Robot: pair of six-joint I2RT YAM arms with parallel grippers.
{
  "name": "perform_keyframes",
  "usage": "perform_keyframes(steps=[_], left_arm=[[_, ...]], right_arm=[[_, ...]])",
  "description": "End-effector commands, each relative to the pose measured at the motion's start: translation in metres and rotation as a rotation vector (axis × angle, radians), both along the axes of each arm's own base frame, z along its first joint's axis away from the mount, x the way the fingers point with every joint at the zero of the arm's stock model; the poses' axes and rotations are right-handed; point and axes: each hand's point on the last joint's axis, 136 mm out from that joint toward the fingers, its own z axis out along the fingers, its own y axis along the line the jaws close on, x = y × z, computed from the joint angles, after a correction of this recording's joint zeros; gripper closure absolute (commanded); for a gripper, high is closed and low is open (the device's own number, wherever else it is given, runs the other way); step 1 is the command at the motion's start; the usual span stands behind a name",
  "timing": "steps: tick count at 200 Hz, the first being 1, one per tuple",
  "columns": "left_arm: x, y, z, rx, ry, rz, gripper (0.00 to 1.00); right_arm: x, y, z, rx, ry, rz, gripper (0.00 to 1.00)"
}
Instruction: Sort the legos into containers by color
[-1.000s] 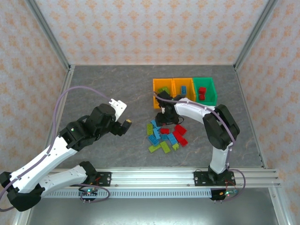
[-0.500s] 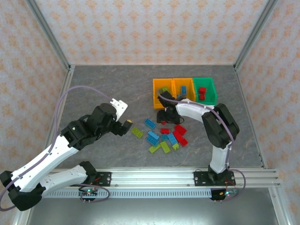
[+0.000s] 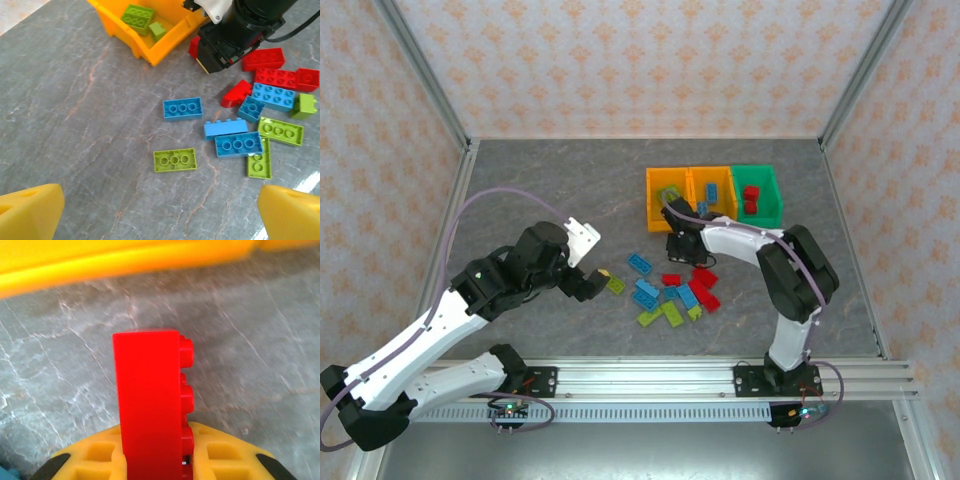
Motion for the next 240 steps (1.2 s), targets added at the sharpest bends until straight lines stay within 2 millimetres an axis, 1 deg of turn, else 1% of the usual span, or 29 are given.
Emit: perform_keyframes(steps=[1, 23, 34, 43, 49, 61, 78, 95, 108, 118, 125, 135, 147, 156, 165, 181, 201, 210, 218, 225, 231, 240], left_arm=[[-0.006, -0.006, 0.001, -0.017, 0.003, -0.061, 0.0], [-0.007, -0.007, 0.001, -0.018, 0.011, -0.069, 0.0], [-0.009, -0.009, 0.001, -0.025, 0.014, -0.079, 0.0], [-0.01, -0.01, 0.002, -0.031, 0.017, -0.091, 0.0], [-0.011, -0.011, 0.002, -0.035, 0.018, -0.097, 0.0], [-0.012, -0.013, 0.003, -0.045, 0.019, -0.106, 0.0], [-0.011, -0.013, 0.005, -0.051, 0.011, -0.102, 0.0], [-0.006, -0.008, 0.006, -0.045, -0.002, -0.069, 0.0], [-0.003, -0.005, 0.006, -0.037, -0.008, -0.048, 0.0], [-0.002, -0.003, 0.006, -0.035, -0.014, -0.035, 0.0], [-0.001, -0.002, 0.006, -0.031, -0.014, -0.029, 0.0], [0.0, -0.001, 0.005, -0.027, -0.016, -0.02, 0.0], [0.001, 0.002, 0.005, -0.019, -0.019, -0.008, 0.0], [0.003, 0.003, 0.005, -0.016, -0.021, 0.001, 0.0], [0.004, 0.004, 0.005, -0.013, -0.022, 0.011, 0.0], [0.008, 0.007, 0.004, -0.007, -0.026, 0.041, 0.0], [0.019, 0.009, 0.007, -0.055, -0.02, 0.112, 0.0], [0.023, 0.009, 0.009, -0.1, -0.005, 0.147, 0.0], [0.028, 0.01, 0.013, -0.145, 0.012, 0.186, 0.0], [0.033, 0.013, 0.017, -0.179, 0.028, 0.239, 0.0], [0.038, 0.016, 0.021, -0.205, 0.041, 0.297, 0.0], [0.043, 0.016, 0.025, -0.25, 0.074, 0.369, 0.01]], right_arm=[[0.004, -0.01, 0.029, 0.004, -0.105, -0.026, 0.81], [0.002, -0.016, 0.051, 0.025, -0.165, -0.039, 0.86], [0.002, -0.02, 0.068, 0.036, -0.216, -0.05, 0.87], [0.005, -0.028, 0.084, 0.032, -0.264, -0.07, 0.87], [0.008, -0.037, 0.096, 0.025, -0.298, -0.09, 0.87], [0.02, -0.06, 0.116, 0.011, -0.359, -0.149, 0.88], [0.046, -0.097, 0.135, 0.028, -0.402, -0.236, 0.87], [0.075, -0.137, 0.139, 0.006, -0.4, -0.315, 0.87], [0.097, -0.164, 0.132, -0.034, -0.378, -0.368, 0.87], [0.117, -0.181, 0.128, -0.046, -0.373, -0.397, 0.87], [0.127, -0.191, 0.119, -0.058, -0.356, -0.412, 0.87], [0.142, -0.202, 0.112, -0.053, -0.332, -0.43, 0.85], [0.155, -0.206, 0.1, -0.029, -0.284, -0.433, 0.81], [0.161, -0.208, 0.096, -0.022, -0.255, -0.436, 0.74], [0.163, -0.209, 0.096, -0.032, -0.244, -0.439, 0.64], [0.161, -0.209, 0.105, -0.018, -0.263, -0.459, 0.54], [0.147, -0.209, 0.124, 0.012, -0.289, -0.486, 0.5], [0.138, -0.204, 0.131, 0.049, -0.297, -0.493, 0.49], [0.127, -0.196, 0.135, 0.103, -0.293, -0.486, 0.48], [0.118, -0.187, 0.144, 0.153, -0.305, -0.474, 0.47], [0.106, -0.177, 0.146, 0.187, -0.304, -0.455, 0.46], [0.089, -0.161, 0.155, 0.224, -0.316, -0.411, 0.44]])
